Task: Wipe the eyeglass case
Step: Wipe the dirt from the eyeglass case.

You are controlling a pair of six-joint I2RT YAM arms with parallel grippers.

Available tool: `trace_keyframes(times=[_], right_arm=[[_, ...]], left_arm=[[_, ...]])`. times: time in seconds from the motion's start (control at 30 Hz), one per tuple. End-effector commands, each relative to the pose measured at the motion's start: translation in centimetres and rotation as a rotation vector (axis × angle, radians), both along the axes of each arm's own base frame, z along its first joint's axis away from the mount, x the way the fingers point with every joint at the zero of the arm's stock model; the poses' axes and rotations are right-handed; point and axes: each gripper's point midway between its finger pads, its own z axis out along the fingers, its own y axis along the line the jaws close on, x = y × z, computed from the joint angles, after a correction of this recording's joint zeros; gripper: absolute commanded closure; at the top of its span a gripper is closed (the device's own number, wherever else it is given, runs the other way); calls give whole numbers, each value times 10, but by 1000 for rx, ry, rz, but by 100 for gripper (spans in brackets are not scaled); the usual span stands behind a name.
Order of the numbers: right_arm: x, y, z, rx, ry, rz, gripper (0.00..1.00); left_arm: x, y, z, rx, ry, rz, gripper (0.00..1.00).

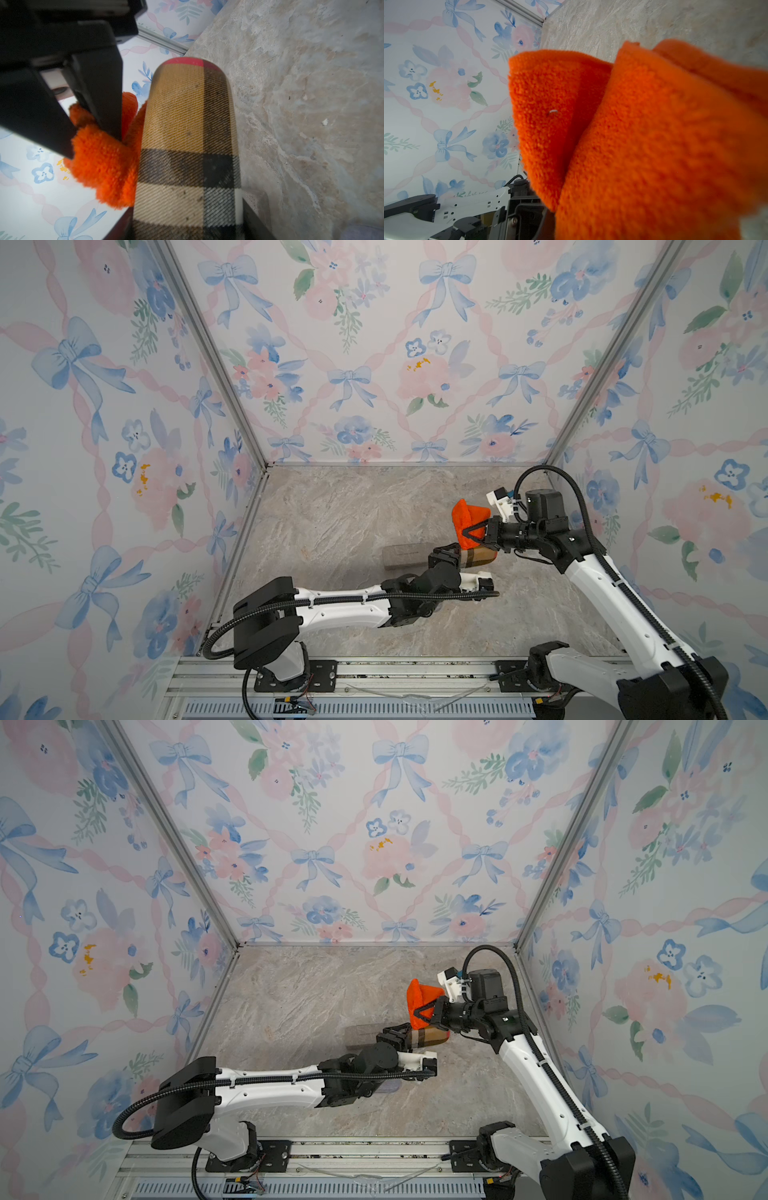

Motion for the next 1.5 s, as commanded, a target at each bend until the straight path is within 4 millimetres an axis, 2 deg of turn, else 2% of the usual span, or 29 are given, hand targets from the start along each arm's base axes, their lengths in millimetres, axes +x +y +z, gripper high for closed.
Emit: trace_keyframes(times=[0.0,0.1,0.17,0.23,0.3,0.4,0.6,0.7,0.73,0.83,1.0,1.07,1.17,1.33,1.47], right_arm=[[-12,7,-5,29,73,33,100],[-19,-10,-21,10,122,-1,100],[-29,-26,-23,15,147,-18,100],[-32,-44,-24,22,150,-66,100],[-33,-54,-25,29,145,-99,100],[-28,-42,-24,58,127,-87,100],[-27,10,-23,76,131,23,100],[-28,16,-26,83,142,35,100],[-31,11,-29,68,148,34,100],[-32,-19,-42,9,159,-34,100],[-35,-74,-48,56,182,-187,100],[-32,-87,-40,81,150,-242,100],[-22,-92,-18,102,76,-277,100],[-15,-103,12,18,-43,-315,100],[-12,-104,29,11,-103,-319,100]], left_arm=[[8,4,56,-194,-79,46,67],[12,12,59,-223,-72,62,67],[14,17,59,-217,-77,75,67],[14,21,59,-211,-83,83,67],[14,22,59,-211,-83,80,67],[12,18,61,-218,-81,69,67],[9,9,61,-218,-78,49,67],[10,9,61,-217,-80,56,67],[11,10,60,-214,-82,61,67],[11,15,60,-210,-84,72,67],[10,27,66,-253,-74,98,67],[10,33,66,-270,-57,110,67],[11,37,60,-275,-37,120,67],[13,37,46,-258,39,133,67],[5,33,46,-423,229,96,67]])
